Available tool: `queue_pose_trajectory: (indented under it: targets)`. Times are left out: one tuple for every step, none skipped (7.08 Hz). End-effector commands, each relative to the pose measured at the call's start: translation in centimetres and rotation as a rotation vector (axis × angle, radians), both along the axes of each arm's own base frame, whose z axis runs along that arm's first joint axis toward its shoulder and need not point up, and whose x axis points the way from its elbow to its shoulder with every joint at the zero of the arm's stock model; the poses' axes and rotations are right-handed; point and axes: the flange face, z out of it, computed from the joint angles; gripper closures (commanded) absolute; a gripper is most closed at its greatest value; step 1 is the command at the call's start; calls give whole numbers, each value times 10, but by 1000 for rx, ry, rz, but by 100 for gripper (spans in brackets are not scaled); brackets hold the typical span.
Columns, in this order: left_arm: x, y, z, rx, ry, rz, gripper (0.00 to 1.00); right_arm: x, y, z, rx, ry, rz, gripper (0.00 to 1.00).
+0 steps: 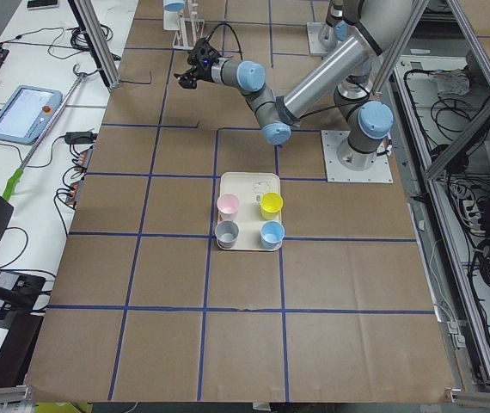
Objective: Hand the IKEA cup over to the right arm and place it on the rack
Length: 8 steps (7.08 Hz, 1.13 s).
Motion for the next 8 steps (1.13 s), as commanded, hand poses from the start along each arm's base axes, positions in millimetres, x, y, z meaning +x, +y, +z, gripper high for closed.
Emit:
queue_pose_trajectory:
  targets:
    - [5,-35,-11,275,-103,143,3,-94,-20,-3,-142,522,63,91]
    - [-21,-56,-7,439,-212,168,3,-130,-26,-3,-143,645,74,91]
    - [-48,-68,6,587,-333,172,3,-154,-31,0,-174,750,78,91]
    - [-61,-73,22,720,-428,173,2,-171,-36,-4,-192,841,99,91]
    - [-62,-70,45,824,-454,159,2,-197,-41,-17,-177,875,97,91]
    - [-64,-56,76,924,-452,159,2,-212,-45,-34,-154,878,91,91]
    - [-62,-35,108,977,-486,168,2,-217,-55,-47,-156,916,108,91]
    - [-63,-7,136,1010,-489,163,2,-225,-68,-60,-148,925,113,91]
